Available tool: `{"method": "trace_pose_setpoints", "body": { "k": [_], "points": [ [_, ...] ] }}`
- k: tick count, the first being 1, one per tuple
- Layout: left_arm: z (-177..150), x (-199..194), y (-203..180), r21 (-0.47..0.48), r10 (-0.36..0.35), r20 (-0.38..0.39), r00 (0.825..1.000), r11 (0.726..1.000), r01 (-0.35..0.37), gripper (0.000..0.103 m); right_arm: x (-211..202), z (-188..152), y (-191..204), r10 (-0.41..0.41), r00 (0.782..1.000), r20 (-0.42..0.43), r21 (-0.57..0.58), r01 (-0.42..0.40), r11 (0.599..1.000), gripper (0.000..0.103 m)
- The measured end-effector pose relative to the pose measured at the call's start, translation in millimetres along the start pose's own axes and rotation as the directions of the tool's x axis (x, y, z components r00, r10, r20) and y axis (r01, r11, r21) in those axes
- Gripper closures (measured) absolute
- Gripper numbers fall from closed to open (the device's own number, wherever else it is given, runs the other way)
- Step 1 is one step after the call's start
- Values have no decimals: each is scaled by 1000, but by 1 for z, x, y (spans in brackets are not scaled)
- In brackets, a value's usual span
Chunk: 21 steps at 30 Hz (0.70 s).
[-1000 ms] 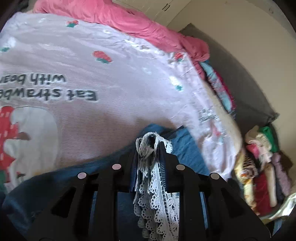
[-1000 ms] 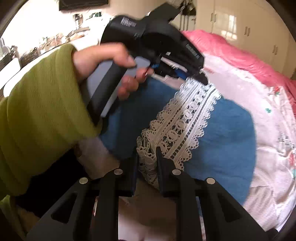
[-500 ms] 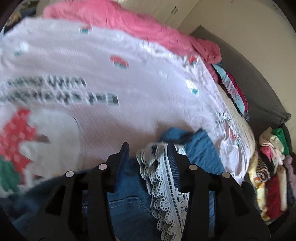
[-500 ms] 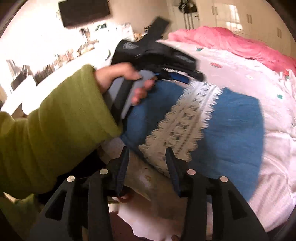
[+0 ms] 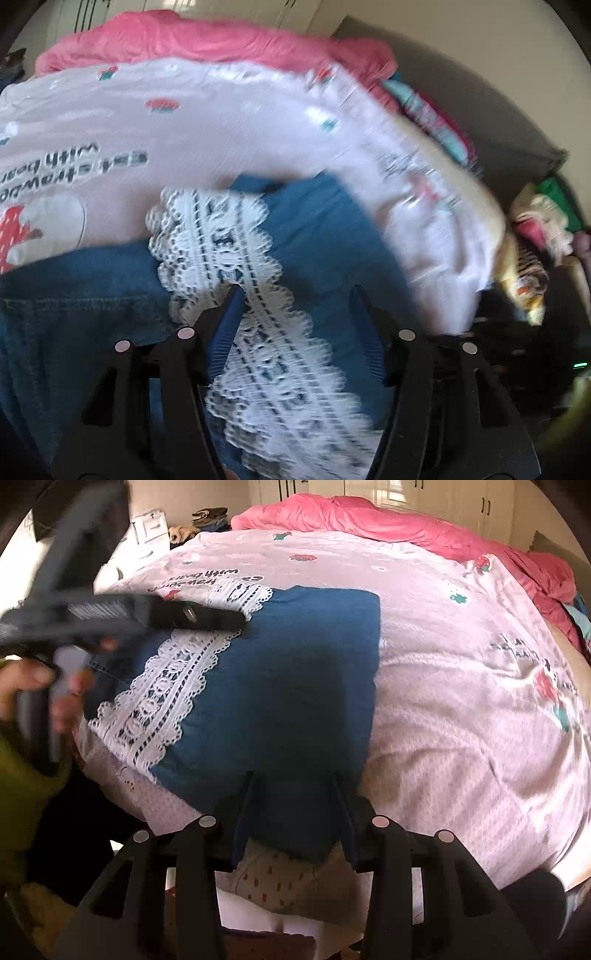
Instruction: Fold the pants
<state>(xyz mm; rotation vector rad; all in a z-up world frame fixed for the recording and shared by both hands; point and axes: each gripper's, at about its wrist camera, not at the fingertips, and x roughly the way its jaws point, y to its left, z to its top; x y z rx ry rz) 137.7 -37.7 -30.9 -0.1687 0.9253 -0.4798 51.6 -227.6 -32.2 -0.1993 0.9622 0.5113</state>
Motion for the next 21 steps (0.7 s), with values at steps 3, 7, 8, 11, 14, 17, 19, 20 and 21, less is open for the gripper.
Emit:
{"method": "trace_pose_setpoints", "body": {
  "k": [3,7,8,11,14,17,19,20,21],
  "points": [
    [-1,3,10,-28,-29,-1,1000,999,29,53,-3,-8,0,-4,1000,4,-2,4,1000,63],
    [-1,2,15,-48,-52,9,999,997,53,53,0,-9,0,2,1000,11,7,-2,1000,63],
    [-1,2,14,-50,-51,10,999,997,52,53,0,-9,0,5,1000,13,9,-5,1000,63],
    [-2,-4,10,-58,-30,19,999,998,31,53,-1,-8,-2,13,1000,18,17,-14,1000,63],
    [-9,-14,6,-74,-1,38,999,997,4,51,-3,-11,-1,21,1000,23,23,-22,999,61],
    [-14,-24,6,-101,0,53,999,995,5,46,-2,-10,-1,39,999,26,30,-39,999,55],
    [-16,-31,6,-110,12,59,998,994,-5,43,-4,-10,0,40,999,27,30,-41,999,54],
    [-16,-33,6,-111,18,61,998,994,-11,43,-5,-10,0,42,999,29,33,-43,999,54],
    [-17,-36,5,-114,28,62,998,993,-21,42,-6,-9,0,46,998,33,38,-47,998,53]
  ]
}}
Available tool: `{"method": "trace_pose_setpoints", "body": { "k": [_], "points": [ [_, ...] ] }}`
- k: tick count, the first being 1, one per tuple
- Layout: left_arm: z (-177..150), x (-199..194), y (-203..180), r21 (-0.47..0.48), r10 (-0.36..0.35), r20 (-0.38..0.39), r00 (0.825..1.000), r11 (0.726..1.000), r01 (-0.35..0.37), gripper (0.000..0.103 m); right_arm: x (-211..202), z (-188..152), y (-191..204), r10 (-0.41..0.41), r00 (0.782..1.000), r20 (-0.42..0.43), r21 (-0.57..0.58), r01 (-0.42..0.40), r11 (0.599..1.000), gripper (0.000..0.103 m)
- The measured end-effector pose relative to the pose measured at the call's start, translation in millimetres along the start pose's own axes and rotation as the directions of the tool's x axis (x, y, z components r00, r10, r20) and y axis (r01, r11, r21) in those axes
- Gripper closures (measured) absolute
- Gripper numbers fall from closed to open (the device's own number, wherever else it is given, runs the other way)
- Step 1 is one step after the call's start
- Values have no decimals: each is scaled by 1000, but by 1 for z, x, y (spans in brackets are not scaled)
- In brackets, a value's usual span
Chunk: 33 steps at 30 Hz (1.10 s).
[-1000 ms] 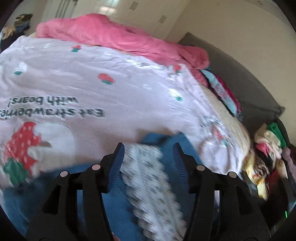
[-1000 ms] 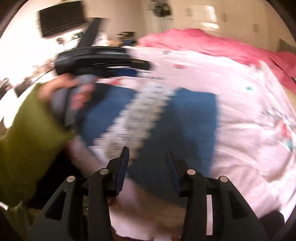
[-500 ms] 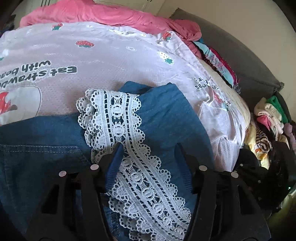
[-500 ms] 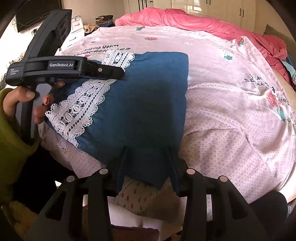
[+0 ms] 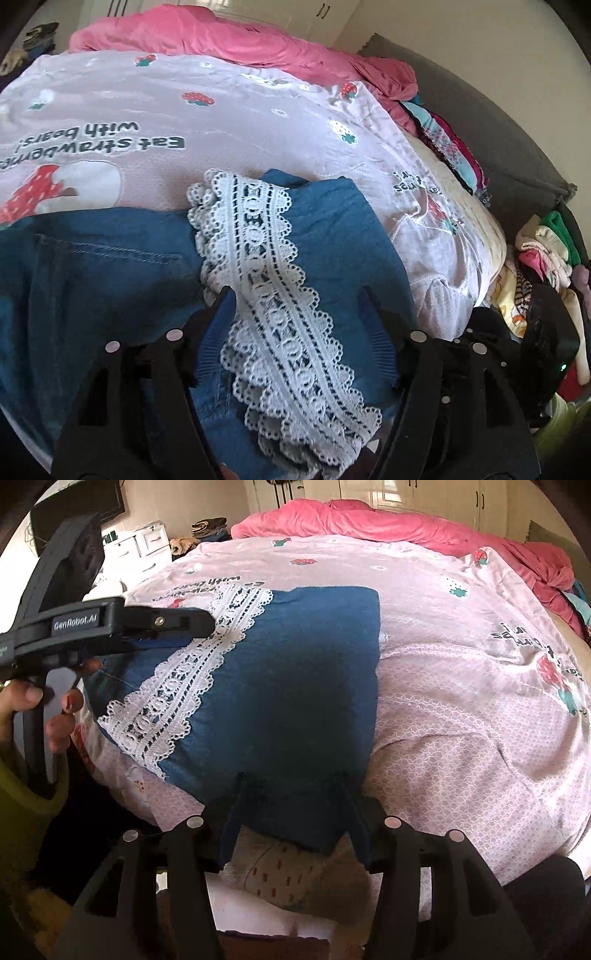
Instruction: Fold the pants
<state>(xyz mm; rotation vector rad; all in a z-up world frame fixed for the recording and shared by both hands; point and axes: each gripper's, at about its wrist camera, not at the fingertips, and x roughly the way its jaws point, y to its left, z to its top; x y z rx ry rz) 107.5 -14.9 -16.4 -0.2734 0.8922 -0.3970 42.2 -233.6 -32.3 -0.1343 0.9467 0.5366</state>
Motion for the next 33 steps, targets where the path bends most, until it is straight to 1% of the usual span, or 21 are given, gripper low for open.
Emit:
{"method": "trace_pose_setpoints", "body": {
  "k": [4,6,9,11,12,15,17,18,19,22,23,24,25,29,31,33],
  "points": [
    [-3,-11,-1,1,13,17,1000,1000,-13,38,-14,-1,0,22,999,40,18,-23,1000,50],
    [-5,-17,-2,9,37,27,999,999,-37,36,-18,0,0,23,998,57,23,-25,999,47],
    [-6,-25,-2,5,57,41,998,998,-58,30,-26,2,0,29,996,84,33,-32,999,47],
    [-7,-29,0,-3,62,46,997,998,-62,29,-28,4,0,32,995,91,36,-35,999,44],
    [-7,-32,1,-6,67,50,997,998,-66,28,-29,5,1,30,995,95,38,-33,999,40],
    [-10,-40,3,-2,94,62,994,996,-94,24,-30,9,0,27,994,103,43,-32,999,40],
    [-11,-45,2,10,123,71,990,992,-124,23,-31,10,1,25,994,104,47,-30,998,37],
    [-12,-48,3,14,131,77,988,991,-133,21,-31,11,1,22,994,107,49,-27,998,35],
    [-12,-51,3,17,137,82,987,990,-139,18,-33,11,1,23,994,110,49,-29,998,34],
    [-14,-62,7,19,157,99,983,987,-160,16,-35,15,3,11,993,114,47,-16,999,33],
    [-15,-67,9,15,162,107,981,986,-165,16,-36,17,3,10,993,115,46,-15,999,30],
    [-16,-73,12,8,166,119,979,986,-168,14,-37,19,3,6,993,118,47,-12,999,23],
    [-16,-78,14,2,170,127,977,985,-172,13,-39,21,3,-3,992,125,49,-3,999,20],
    [-21,-99,30,-36,209,155,966,978,-206,11,-43,31,6,-18,990,136,43,12,999,20],
    [-25,-109,41,-64,230,165,959,973,-223,10,-44,38,9,-17,991,136,30,13,999,17],
    [-29,-119,53,-100,249,174,953,967,-234,10,-44,44,12,-21,990,138,20,19,1000,17]
  ]
}}
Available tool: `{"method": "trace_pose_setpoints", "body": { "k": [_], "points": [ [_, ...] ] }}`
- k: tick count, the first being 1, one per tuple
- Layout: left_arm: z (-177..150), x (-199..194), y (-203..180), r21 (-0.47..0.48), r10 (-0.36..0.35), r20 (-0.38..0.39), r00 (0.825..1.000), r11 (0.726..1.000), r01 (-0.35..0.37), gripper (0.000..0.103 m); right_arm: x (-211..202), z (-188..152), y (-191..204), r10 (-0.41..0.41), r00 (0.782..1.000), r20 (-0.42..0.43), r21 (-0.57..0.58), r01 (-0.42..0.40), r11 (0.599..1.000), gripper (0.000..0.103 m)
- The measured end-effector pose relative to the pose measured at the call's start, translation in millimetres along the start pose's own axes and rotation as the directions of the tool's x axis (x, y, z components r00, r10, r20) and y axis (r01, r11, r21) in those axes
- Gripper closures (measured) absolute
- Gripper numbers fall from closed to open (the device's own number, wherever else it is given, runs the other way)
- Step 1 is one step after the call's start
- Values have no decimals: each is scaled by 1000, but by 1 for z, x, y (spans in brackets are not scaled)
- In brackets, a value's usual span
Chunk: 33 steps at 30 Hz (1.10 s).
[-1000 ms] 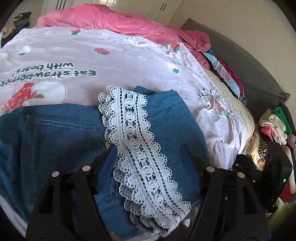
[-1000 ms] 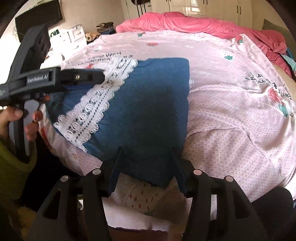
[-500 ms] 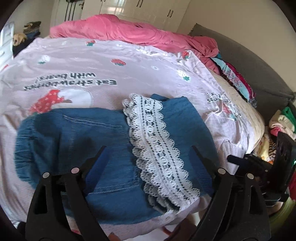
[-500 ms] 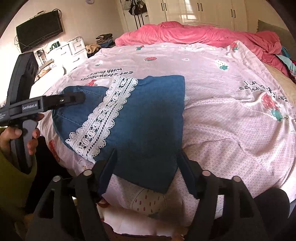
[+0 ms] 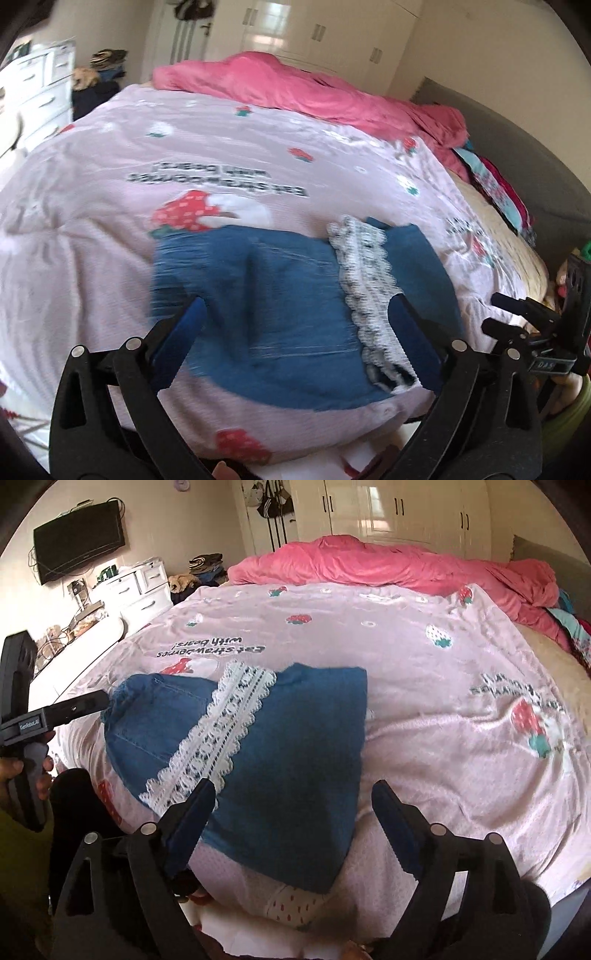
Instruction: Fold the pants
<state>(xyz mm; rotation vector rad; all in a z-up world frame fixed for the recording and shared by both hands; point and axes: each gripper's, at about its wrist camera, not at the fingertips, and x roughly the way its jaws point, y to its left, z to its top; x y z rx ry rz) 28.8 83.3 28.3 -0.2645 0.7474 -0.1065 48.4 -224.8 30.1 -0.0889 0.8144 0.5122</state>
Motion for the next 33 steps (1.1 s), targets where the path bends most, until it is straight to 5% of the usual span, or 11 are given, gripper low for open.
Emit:
{"method": "trace_pose_setpoints", "body": {
  "k": [3,17,24,33],
  "points": [
    [-4,-4,20,-46,26,-5,1000,999,-26,10,4,15,10,24,1000,-1,-22,-24,999,10],
    [-26,5,56,-103,14,-78,997,994,-22,10,53,100,89,162,984,-70,-209,-173,962,9],
    [-32,17,66,-192,-83,-87,993,979,66,53,98,120,132,203,963,-176,-313,-250,916,9],
    [-36,27,73,-240,-155,-100,983,962,127,56,157,133,186,277,899,-338,-341,-392,855,9]
  ]
}}
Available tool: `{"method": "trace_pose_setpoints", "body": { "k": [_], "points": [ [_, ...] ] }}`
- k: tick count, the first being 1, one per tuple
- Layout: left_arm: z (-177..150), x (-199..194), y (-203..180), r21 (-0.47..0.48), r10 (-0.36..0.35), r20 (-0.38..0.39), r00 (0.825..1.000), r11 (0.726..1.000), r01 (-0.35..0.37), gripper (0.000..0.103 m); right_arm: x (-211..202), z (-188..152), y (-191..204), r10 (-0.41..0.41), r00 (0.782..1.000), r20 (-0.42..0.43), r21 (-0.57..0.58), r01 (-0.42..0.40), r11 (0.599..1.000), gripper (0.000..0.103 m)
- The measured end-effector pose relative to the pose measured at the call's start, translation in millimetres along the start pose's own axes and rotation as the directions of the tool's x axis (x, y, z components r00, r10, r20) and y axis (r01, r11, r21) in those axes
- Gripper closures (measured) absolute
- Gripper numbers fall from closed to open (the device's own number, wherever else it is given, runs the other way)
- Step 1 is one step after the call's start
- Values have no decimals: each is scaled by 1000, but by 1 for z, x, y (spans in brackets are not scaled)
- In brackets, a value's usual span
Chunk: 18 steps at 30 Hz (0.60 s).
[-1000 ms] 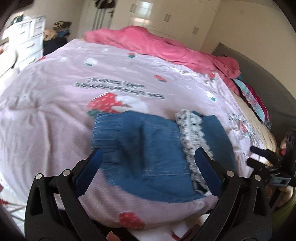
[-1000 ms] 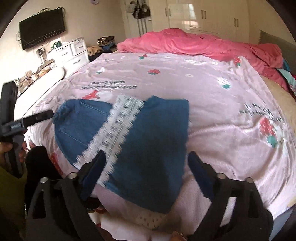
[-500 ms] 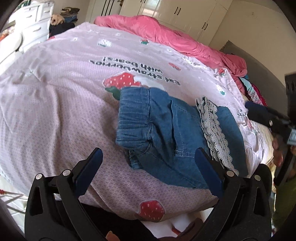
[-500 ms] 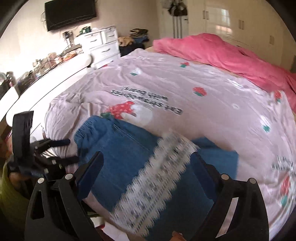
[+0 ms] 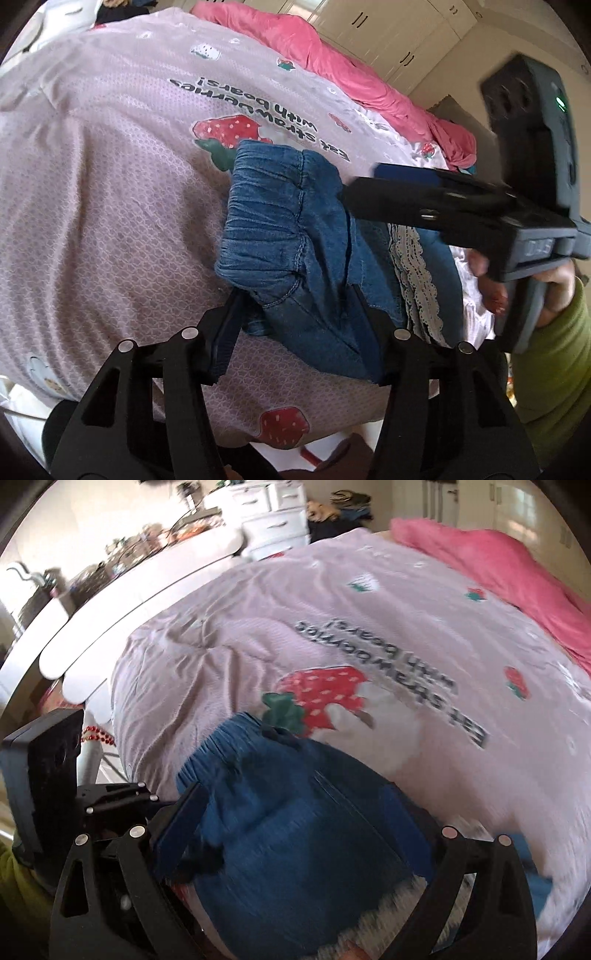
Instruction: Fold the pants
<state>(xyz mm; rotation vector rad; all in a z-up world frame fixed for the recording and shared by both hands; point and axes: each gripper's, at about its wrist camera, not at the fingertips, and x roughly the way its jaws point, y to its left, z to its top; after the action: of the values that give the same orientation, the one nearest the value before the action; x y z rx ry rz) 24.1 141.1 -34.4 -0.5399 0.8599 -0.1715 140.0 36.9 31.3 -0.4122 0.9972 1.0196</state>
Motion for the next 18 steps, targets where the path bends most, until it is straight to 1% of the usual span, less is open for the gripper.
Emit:
{"method": "trace_pose_setpoints", "body": {
  "k": [3,5,7,9,11,12,13,15,17,18],
  "points": [
    [0,1,2,-6,-6,-6,1000,1000,6,56,23,13,2,31,998,-52,-3,-31,1000,9],
    [0,2,4,-13,-12,-9,1000,1000,12,56,37,19,1,37,996,-79,4,-37,999,9],
    [0,2,5,-20,-16,-12,1000,1000,16,56,49,23,-2,70,992,-102,24,-68,997,9],
    [0,2,5,-21,-15,-13,1000,1000,14,55,56,24,-5,99,989,-110,47,-94,994,9],
    [0,2,5,-20,-12,-14,1000,1000,12,51,61,24,-9,126,987,-96,79,-118,990,9],
    [0,3,4,-20,-13,-16,1000,1000,13,49,62,23,-8,135,987,-92,83,-127,988,17],
    [0,3,4,-21,-13,-15,1000,1000,12,46,65,22,-6,152,984,-94,76,-146,986,36],
    [0,3,5,-25,-12,-17,1000,1000,11,42,68,19,-2,185,978,-101,67,-179,982,54],
    [0,2,6,-30,-13,-17,1000,999,13,39,62,17,0,189,979,-83,60,-184,981,60],
    [0,2,6,-31,-17,-19,1000,999,17,36,55,15,-4,207,976,-70,75,-201,977,64]
  ]
}}
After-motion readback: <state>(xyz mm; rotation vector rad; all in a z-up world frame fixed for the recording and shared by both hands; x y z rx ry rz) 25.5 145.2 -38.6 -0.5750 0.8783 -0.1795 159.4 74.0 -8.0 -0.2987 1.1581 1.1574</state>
